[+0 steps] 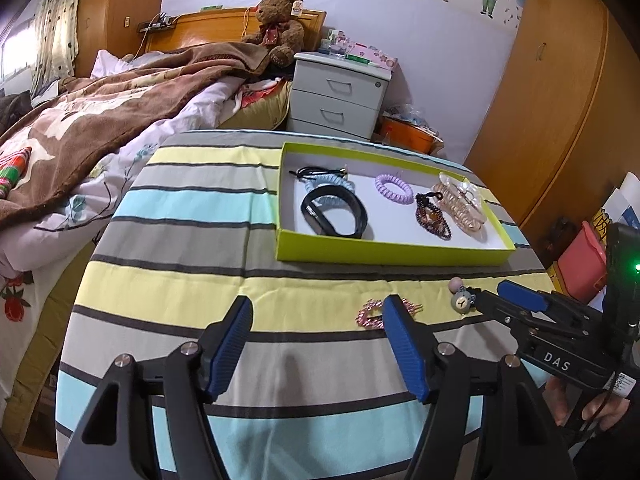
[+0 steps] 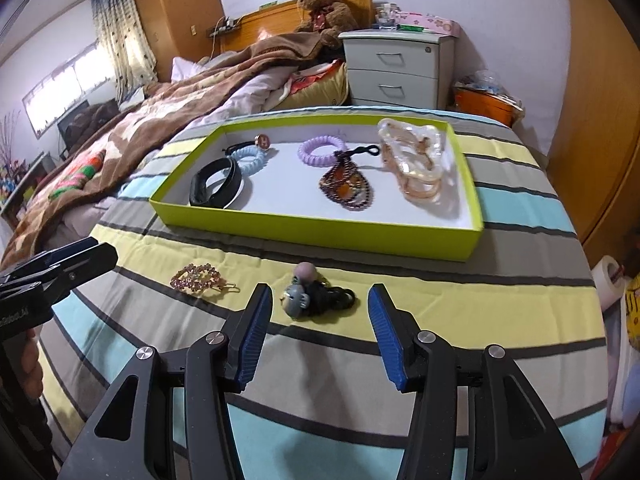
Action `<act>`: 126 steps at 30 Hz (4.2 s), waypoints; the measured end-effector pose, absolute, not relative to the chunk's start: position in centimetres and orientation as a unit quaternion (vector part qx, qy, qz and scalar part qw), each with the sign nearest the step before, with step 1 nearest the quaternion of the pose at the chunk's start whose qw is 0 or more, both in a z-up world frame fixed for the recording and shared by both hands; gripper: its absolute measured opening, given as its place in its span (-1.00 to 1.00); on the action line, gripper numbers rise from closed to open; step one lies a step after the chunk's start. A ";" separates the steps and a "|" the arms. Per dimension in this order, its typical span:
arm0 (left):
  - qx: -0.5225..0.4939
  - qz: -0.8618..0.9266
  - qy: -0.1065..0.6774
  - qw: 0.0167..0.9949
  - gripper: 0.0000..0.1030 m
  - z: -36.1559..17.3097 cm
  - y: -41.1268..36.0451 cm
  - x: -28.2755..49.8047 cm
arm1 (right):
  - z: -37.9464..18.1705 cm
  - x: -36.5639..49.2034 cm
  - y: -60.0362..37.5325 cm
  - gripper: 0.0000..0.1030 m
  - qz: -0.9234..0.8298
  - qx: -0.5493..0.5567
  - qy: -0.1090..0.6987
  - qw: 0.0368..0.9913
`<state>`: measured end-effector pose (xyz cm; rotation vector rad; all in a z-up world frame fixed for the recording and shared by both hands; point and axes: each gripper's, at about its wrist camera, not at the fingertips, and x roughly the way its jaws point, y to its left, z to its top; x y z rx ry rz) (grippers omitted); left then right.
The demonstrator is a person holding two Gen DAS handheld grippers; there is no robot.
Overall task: Organize jewelry
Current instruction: 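Grasp the grey bear-face hair tie with the right gripper, then grasp the pink rhinestone hair clip with the left gripper while the right holds the bear tie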
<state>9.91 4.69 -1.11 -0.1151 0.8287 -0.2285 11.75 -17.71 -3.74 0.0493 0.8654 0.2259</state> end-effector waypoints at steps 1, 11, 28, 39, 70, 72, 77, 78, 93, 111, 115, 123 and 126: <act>-0.057 -0.110 0.402 0.907 0.34 -1.2 4.8 9.9 | -3.8 11.9 -17.5 -0.01 0.110 0.021 0.420 0.901; -0.064 -0.108 0.405 0.906 0.36 -1.4 5.6 10.0 | -5.1 13.6 -15.8 -0.01 0.095 -0.016 0.437 0.894; -0.057 -0.110 0.419 0.900 0.37 -2.2 4.5 10.5 | -5.2 12.9 -16.9 -0.29 0.081 -0.038 0.437 0.895; -0.041 -0.120 0.433 0.893 0.38 -2.7 2.4 11.0 | -4.8 11.8 -19.4 -0.46 0.080 -0.017 0.429 0.900; 0.044 -0.148 0.448 0.881 0.26 -4.6 -3.9 12.2 | -3.2 8.5 -23.3 -0.46 0.075 0.030 0.403 0.912; 0.049 -0.149 0.449 0.880 0.12 -4.5 -4.1 12.1 | -3.2 8.6 -23.4 -0.46 0.074 0.031 0.402 0.912; 0.051 -0.152 0.453 0.877 -0.09 -4.4 -4.5 11.7 | -3.2 8.5 -23.5 -0.46 0.074 0.035 0.400 0.913; 0.054 -0.155 0.453 0.876 -0.14 -4.4 -4.7 11.5 | -3.2 8.4 -23.5 -0.46 0.074 0.035 0.400 0.913; 0.044 -0.157 0.451 0.878 -0.55 -3.9 -4.9 11.0 | -2.9 8.3 -23.7 -0.46 0.074 0.039 0.395 0.915; 0.064 -0.185 0.451 0.871 0.14 -3.8 -5.9 11.3 | -3.0 8.1 -23.7 -0.46 0.077 0.042 0.394 0.915; 0.083 -0.192 0.458 0.864 0.15 -4.4 -7.1 12.1 | -3.1 8.1 -23.5 -0.46 0.080 0.041 0.395 0.914; 0.088 -0.185 0.453 0.868 -0.42 -4.2 -7.0 12.2 | -3.1 8.0 -23.4 -0.46 0.081 0.041 0.395 0.914; 0.084 -0.179 0.452 0.870 -0.53 -4.1 -6.7 12.1 | -3.1 7.9 -23.1 -0.46 0.081 0.039 0.395 0.914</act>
